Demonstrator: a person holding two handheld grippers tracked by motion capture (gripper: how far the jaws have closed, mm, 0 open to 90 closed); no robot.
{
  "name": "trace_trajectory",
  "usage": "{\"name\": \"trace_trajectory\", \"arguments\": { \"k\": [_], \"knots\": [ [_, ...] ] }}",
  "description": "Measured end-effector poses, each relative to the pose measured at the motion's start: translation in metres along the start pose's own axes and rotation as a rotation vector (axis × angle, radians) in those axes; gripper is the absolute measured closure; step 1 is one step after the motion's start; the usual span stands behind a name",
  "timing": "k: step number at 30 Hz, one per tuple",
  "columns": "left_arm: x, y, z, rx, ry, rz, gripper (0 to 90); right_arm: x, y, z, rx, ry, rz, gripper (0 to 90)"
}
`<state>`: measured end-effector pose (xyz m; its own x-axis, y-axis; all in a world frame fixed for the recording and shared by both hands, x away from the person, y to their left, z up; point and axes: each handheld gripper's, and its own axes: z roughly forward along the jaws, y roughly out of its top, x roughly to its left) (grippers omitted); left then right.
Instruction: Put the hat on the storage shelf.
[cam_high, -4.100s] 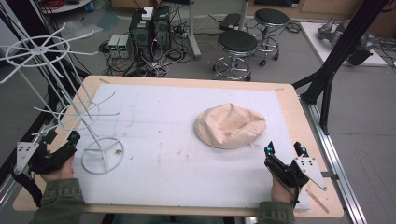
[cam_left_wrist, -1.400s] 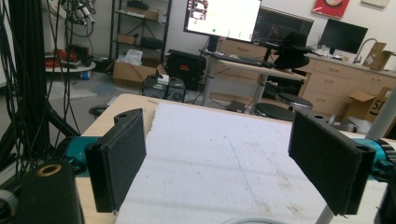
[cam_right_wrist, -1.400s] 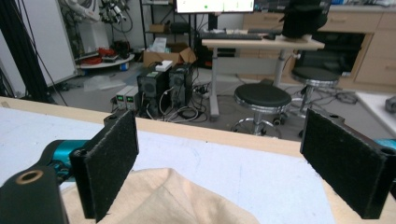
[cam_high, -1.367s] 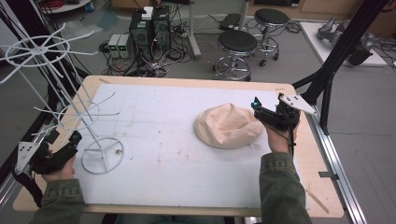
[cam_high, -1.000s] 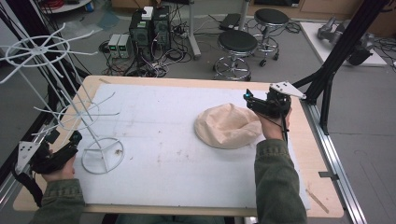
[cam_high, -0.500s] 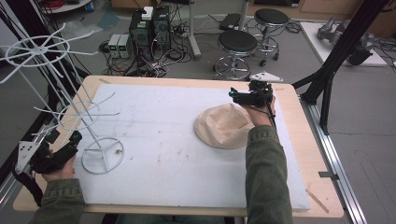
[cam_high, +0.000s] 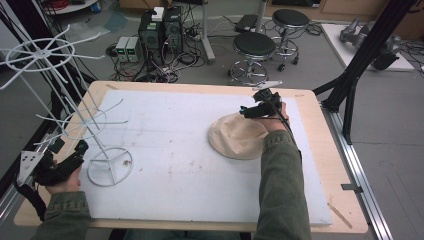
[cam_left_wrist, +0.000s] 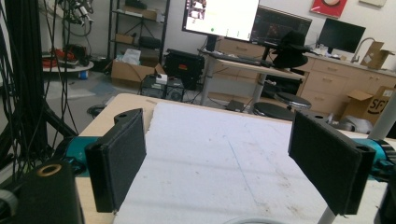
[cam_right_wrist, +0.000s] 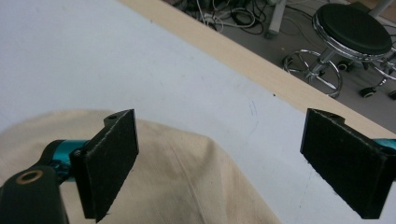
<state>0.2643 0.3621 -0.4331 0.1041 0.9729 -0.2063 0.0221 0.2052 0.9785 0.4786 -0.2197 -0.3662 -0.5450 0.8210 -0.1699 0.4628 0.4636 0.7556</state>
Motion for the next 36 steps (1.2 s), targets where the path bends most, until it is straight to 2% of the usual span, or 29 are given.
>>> {"name": "trace_trajectory", "arguments": {
  "k": [6,13,15,16,21,25,28,29,31,34,36],
  "knots": [
    [0.000,0.000,0.000,0.003,-0.001,0.000,19.2,0.002,-0.002,0.008,0.006,0.012,-0.051,10.7],
    [0.000,0.000,0.001,0.003,-0.002,-0.003,19.2,0.001,-0.004,0.011,0.013,0.013,-0.084,10.8],
    [0.000,0.000,0.001,0.003,-0.004,-0.003,19.2,0.002,-0.007,0.018,0.043,0.031,-0.112,10.8],
    [0.000,0.000,0.001,0.003,-0.004,-0.003,19.2,0.002,-0.007,0.018,0.043,0.031,-0.112,10.8],
    [0.000,-0.001,0.001,0.005,-0.005,-0.005,19.2,0.008,-0.014,0.035,0.116,0.077,-0.141,10.8],
    [0.000,-0.001,0.002,0.005,-0.006,-0.006,19.2,0.014,-0.020,0.047,0.183,0.082,-0.187,10.7],
    [0.000,-0.001,0.002,0.006,-0.007,-0.010,19.2,0.015,-0.019,0.051,0.184,0.070,-0.207,10.7],
    [-0.001,-0.001,0.002,0.008,-0.008,-0.011,19.2,0.016,-0.018,0.052,0.185,0.056,-0.228,10.7],
    [-0.001,-0.001,0.002,0.006,-0.009,-0.011,19.2,0.017,-0.018,0.053,0.186,0.058,-0.234,10.7],
    [-0.001,-0.001,0.002,0.006,-0.009,-0.011,19.2,0.014,-0.022,0.056,0.201,0.079,-0.217,10.7],
    [-0.001,-0.001,0.002,0.006,-0.009,-0.012,19.2,0.015,-0.022,0.062,0.269,0.093,-0.257,10.8]
  ]
}}
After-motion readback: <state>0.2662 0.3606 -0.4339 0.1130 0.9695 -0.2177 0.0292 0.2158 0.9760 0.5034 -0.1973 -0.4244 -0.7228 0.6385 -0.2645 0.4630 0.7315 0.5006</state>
